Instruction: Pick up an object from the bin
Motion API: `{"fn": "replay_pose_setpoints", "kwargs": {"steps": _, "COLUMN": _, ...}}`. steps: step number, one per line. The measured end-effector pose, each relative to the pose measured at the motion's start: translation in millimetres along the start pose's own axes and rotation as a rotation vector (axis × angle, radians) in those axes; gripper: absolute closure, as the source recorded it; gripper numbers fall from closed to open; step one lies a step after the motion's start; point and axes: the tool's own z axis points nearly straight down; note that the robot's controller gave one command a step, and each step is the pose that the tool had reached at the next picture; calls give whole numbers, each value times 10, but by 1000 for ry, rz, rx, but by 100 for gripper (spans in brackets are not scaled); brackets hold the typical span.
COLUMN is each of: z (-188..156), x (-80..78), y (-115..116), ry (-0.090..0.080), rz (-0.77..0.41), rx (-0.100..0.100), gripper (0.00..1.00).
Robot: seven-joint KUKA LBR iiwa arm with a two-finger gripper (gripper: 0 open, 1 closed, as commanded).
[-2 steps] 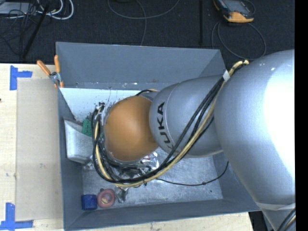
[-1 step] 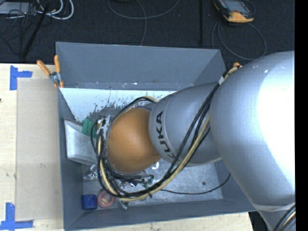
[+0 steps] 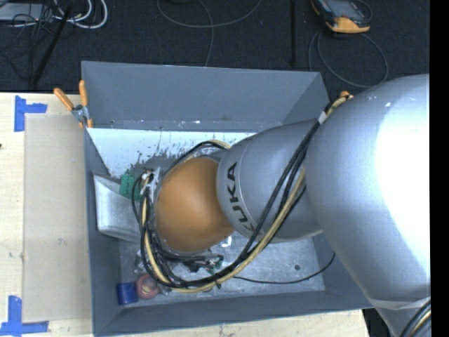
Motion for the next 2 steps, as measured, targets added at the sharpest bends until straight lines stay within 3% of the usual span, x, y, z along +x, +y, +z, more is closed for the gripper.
{"fn": "replay_pose_setpoints", "kwargs": {"steps": 1, "z": -517, "x": -52, "y": 85, "ry": 8, "rz": -6, "rx": -1, "gripper": 100}}
{"fn": "replay_pose_setpoints", "kwargs": {"steps": 2, "z": -1348, "x": -101, "y": -15, "ry": 4, "rz": -19, "rx": 2, "gripper": 100}}
